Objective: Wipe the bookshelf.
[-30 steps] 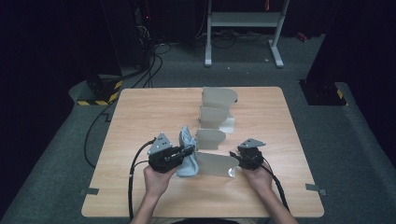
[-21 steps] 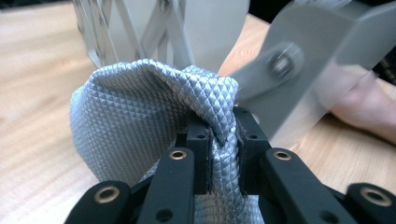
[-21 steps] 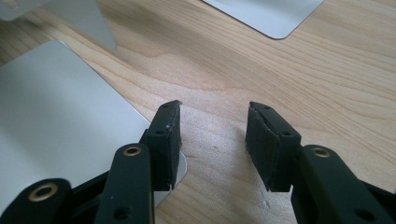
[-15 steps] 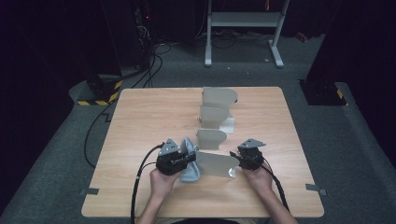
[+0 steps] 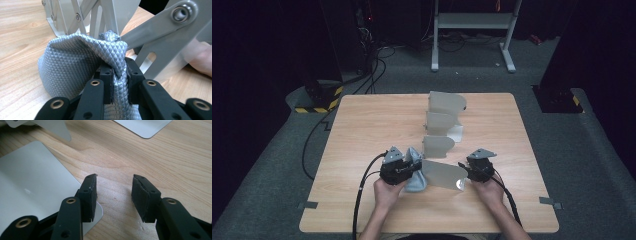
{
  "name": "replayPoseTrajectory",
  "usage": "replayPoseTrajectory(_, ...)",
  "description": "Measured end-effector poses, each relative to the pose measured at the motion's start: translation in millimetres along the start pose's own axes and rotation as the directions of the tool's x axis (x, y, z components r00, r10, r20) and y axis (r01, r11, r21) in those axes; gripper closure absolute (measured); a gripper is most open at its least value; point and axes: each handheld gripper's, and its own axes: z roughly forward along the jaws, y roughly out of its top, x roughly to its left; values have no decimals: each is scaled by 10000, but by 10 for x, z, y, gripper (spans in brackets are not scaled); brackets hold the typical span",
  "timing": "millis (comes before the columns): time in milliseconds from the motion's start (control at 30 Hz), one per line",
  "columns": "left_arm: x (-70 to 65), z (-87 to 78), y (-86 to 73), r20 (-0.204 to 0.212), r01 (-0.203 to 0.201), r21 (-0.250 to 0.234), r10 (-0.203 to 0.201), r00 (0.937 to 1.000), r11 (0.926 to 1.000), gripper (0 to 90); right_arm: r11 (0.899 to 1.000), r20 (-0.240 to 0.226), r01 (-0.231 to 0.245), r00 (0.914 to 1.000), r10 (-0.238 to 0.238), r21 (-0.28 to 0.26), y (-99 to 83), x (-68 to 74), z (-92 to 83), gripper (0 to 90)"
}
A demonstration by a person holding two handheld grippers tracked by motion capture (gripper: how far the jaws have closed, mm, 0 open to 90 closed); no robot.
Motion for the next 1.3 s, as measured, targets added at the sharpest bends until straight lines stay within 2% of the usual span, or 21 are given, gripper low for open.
replayPoseTrajectory(67,-28,-38,40,73,-66,-128,67,10000,9999,789,10000,-1,-9,10000,9,-6,-1,0,0,560)
replayPoseTrajectory(133,-62,-154,127,161,-103,-510,112,9998,9986,788,10000,-2,-11,10000,11,-4,-1,-1,-1,560)
replayPoseTrajectory(167,-62,-154,127,161,-103,-510,112,9998,9986,789,10000,-2,-6,10000,6,-7,-1,-2,0,560)
replayPoseTrajectory(333,-165,-404,316,314,-324,-1331,369,9988,9906,792,10000,11,13,10000,-13,-12,-1,-3,-1,558)
replayPoseTrajectory(467,-248,-500,370,175,-690,-1491,724,9972,9864,791,10000,25,9,10000,-9,-12,-2,-2,-1,557)
replayPoseTrajectory(600,-232,-432,282,147,-574,-1218,596,9981,9909,790,10000,24,6,10000,-6,-12,-2,-3,-2,558)
replayPoseTrajectory(700,-215,-415,224,293,-409,-1159,446,9986,9924,790,10000,24,-18,10000,18,-2,-3,-2,-3,558)
replayPoseTrajectory(767,-205,-373,175,186,-427,-788,443,9988,9960,790,10000,25,-18,10000,18,-3,-3,-2,-3,558)
replayPoseTrajectory(800,-195,-305,106,216,-408,-418,417,9989,9983,790,10000,26,-17,10000,17,-5,-3,-2,-3,558)
replayPoseTrajectory(833,-195,-305,106,216,-408,-418,417,9989,9983,790,10000,26,-17,10000,17,-5,-3,-2,-3,558)
replayPoseTrajectory(933,-167,-160,-24,59,-392,213,390,9992,9990,790,10000,25,-31,10000,31,6,-3,-1,-4,558)
replayPoseTrajectory(967,-167,-160,-24,59,-392,213,390,9992,9990,790,10000,25,-31,10000,31,6,-3,-1,-4,558)
replayPoseTrajectory(1000,-137,-82,-80,22,-304,529,303,9995,9981,790,10000,22,-43,10000,43,9,-3,0,-5,557)
replayPoseTrajectory(1067,-117,-10,-133,-82,-261,851,269,9996,9960,790,10000,23,-41,10000,41,8,-4,-1,-5,557)
replayPoseTrajectory(1233,-62,37,-204,144,-12,959,-1,9999,9954,787,10000,22,-47,10000,47,7,-4,0,-5,557)
replayPoseTrajectory(1300,-64,51,-227,128,-85,1050,72,9999,9944,786,10000,24,-45,10000,45,9,-4,0,-5,558)
